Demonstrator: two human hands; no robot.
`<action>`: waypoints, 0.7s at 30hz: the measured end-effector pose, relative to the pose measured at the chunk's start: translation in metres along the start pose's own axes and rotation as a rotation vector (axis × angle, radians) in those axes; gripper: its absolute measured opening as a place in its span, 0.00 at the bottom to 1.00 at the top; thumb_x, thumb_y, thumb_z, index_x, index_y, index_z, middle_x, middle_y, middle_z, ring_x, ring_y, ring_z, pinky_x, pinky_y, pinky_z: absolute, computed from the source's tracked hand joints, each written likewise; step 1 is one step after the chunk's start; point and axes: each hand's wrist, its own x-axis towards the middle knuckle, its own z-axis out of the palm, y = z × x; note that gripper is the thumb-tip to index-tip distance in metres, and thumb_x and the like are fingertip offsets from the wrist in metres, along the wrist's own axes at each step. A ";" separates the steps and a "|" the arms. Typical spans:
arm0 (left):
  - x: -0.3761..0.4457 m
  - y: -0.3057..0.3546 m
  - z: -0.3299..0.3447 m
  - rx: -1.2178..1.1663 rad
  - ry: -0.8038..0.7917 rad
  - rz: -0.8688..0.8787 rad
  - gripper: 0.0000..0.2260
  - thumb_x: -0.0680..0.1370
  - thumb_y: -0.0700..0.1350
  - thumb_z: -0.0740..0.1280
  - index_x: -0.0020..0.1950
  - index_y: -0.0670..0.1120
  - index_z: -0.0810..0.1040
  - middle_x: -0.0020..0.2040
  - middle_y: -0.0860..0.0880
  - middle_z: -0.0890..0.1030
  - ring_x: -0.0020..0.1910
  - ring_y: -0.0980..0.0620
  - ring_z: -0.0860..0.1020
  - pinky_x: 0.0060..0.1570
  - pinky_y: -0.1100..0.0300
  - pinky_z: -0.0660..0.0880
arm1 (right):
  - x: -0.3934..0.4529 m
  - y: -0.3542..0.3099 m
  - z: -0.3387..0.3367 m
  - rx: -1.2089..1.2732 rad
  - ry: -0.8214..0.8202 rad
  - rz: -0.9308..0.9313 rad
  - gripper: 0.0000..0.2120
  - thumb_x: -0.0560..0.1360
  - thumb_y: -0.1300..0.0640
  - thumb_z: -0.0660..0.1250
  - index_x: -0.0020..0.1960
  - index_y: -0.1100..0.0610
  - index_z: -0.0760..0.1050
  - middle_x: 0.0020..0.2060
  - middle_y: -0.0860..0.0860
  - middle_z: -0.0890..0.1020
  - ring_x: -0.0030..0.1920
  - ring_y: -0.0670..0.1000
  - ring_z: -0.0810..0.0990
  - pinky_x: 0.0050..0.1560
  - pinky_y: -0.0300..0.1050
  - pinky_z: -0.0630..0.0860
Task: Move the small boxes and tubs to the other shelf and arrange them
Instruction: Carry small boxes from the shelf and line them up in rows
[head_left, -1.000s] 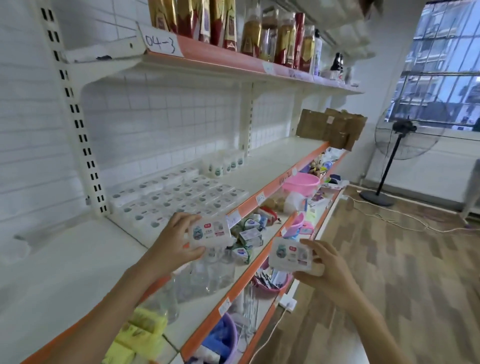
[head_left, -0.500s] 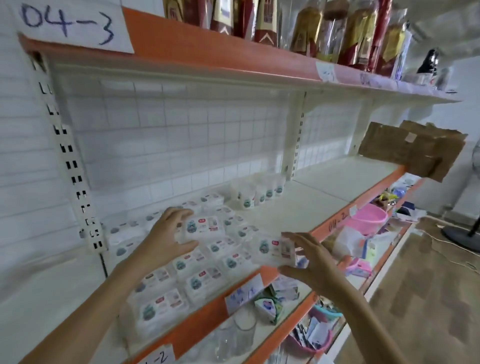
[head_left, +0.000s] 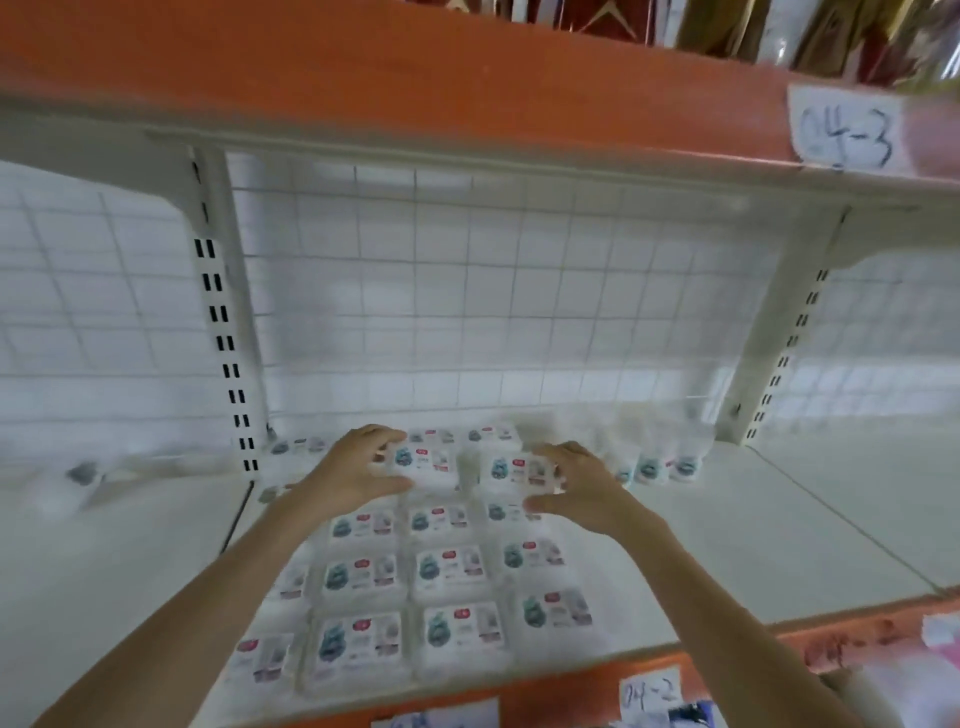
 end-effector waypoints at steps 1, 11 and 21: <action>0.001 0.002 0.005 -0.006 -0.002 -0.035 0.28 0.71 0.49 0.73 0.69 0.47 0.68 0.65 0.51 0.70 0.61 0.55 0.70 0.63 0.61 0.67 | 0.010 0.003 0.001 -0.015 -0.049 -0.014 0.35 0.69 0.51 0.73 0.71 0.54 0.62 0.65 0.52 0.66 0.60 0.51 0.69 0.58 0.37 0.65; -0.009 0.015 0.049 -0.098 0.184 -0.203 0.24 0.74 0.41 0.70 0.68 0.41 0.68 0.64 0.45 0.68 0.62 0.51 0.71 0.58 0.68 0.65 | 0.042 0.018 0.012 0.000 -0.161 -0.123 0.32 0.75 0.51 0.66 0.73 0.52 0.56 0.69 0.54 0.65 0.64 0.54 0.69 0.64 0.46 0.67; -0.002 0.013 0.057 -0.111 0.240 -0.196 0.20 0.73 0.40 0.70 0.64 0.41 0.72 0.58 0.49 0.71 0.59 0.53 0.73 0.57 0.69 0.66 | 0.046 0.022 0.019 0.013 -0.013 -0.150 0.20 0.75 0.52 0.67 0.64 0.58 0.70 0.62 0.53 0.73 0.58 0.51 0.74 0.57 0.38 0.68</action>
